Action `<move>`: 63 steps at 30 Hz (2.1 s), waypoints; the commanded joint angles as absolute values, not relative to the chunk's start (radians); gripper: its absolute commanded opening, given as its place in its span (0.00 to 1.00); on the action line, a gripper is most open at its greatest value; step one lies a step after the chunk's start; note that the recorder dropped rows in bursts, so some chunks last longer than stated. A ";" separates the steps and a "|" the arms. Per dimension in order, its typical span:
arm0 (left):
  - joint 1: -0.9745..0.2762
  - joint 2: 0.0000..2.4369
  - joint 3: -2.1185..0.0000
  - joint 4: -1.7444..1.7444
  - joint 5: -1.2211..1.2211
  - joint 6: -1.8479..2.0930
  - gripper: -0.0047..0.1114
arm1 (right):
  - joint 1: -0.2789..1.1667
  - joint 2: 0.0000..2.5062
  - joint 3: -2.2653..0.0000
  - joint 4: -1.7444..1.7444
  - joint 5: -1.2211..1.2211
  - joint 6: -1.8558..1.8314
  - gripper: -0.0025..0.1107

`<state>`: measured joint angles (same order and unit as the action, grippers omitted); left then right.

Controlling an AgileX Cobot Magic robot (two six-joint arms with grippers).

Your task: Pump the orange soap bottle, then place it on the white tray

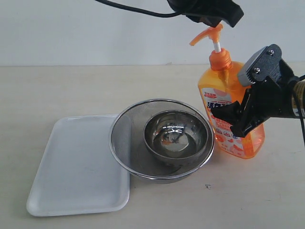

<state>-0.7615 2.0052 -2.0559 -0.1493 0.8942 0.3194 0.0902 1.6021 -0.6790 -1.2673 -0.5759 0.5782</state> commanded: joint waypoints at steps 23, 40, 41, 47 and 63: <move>-0.768 2.066 -2.047 -0.227 0.994 0.307 0.08 | 0.091 1.605 -0.668 -1.292 -0.565 0.578 0.02; -0.768 2.068 -2.047 -0.227 1.002 0.307 0.08 | 0.091 1.605 -0.668 -1.292 -0.565 0.578 0.02; -0.768 2.071 -2.047 -0.227 1.002 0.307 0.08 | 0.091 1.605 -0.668 -1.292 -0.565 0.578 0.02; -0.779 2.093 -2.047 -0.221 1.016 0.307 0.08 | 0.091 1.605 -0.668 -1.292 -0.565 0.578 0.02; -0.791 2.117 -2.047 -0.219 1.013 0.307 0.08 | 0.091 1.605 -0.668 -1.292 -0.558 0.576 0.02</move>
<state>-0.7655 2.0562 -2.0797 -0.1953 0.8679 0.3175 0.0883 1.6021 -0.6766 -1.2497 -0.5667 0.5884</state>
